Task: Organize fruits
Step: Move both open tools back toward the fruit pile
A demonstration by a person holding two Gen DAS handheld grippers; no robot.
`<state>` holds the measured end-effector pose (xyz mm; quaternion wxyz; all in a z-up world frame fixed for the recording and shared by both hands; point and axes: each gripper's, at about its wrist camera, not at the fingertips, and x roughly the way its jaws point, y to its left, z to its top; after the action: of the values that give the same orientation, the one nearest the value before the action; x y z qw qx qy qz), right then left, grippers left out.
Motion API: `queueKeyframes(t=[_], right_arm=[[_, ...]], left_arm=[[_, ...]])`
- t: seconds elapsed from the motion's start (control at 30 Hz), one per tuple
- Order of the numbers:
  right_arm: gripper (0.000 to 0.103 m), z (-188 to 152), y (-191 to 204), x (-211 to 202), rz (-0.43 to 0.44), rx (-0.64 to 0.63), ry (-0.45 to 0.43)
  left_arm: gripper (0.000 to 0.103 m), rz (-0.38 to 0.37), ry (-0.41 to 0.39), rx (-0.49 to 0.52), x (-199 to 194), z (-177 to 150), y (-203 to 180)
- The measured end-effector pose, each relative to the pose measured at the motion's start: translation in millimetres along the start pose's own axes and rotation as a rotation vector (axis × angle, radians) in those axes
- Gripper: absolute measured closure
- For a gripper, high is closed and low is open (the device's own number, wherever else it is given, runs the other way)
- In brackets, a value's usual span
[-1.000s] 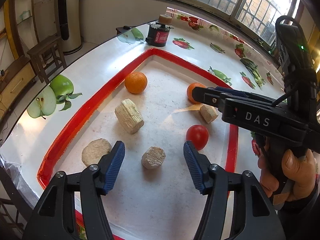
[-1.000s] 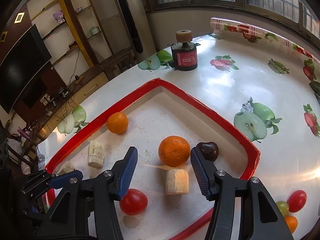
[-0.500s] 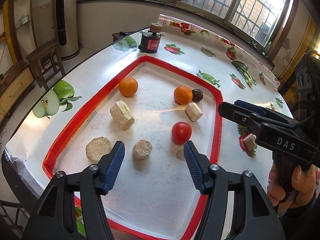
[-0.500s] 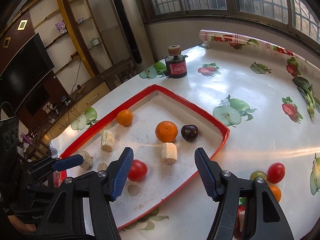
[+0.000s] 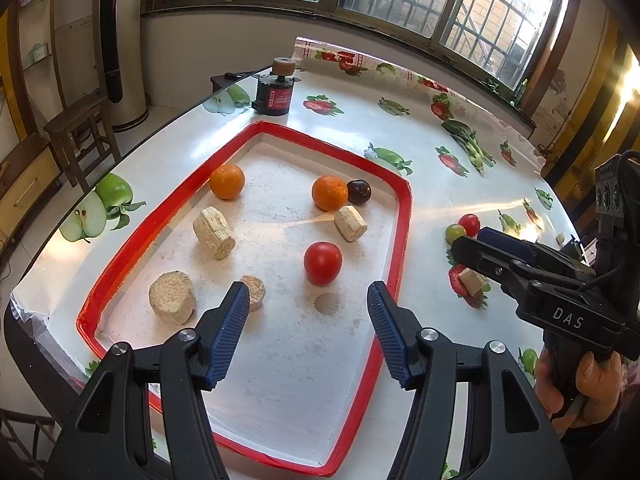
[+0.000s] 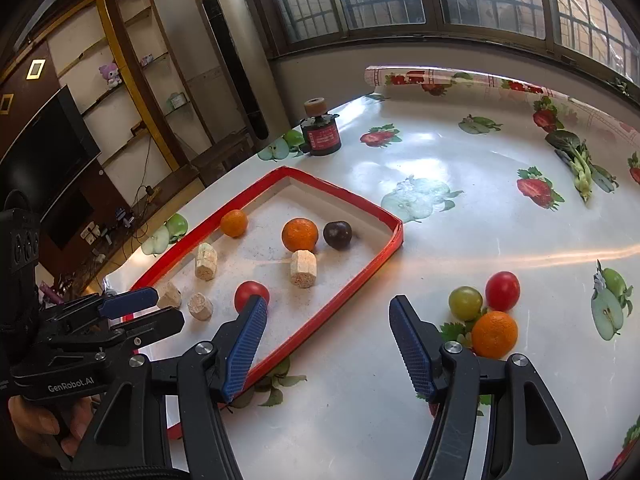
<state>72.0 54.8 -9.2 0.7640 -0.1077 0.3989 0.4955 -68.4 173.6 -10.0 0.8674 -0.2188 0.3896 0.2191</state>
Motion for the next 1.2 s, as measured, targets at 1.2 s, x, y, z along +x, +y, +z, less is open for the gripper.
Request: queueKeyframes(t=[1.2], right_arm=[[0.049,-36,-103,-16,-0.116,0.182,0.014]], left_arm=[[0.043,-0.153,0.112,0.201,45,-15,-112]])
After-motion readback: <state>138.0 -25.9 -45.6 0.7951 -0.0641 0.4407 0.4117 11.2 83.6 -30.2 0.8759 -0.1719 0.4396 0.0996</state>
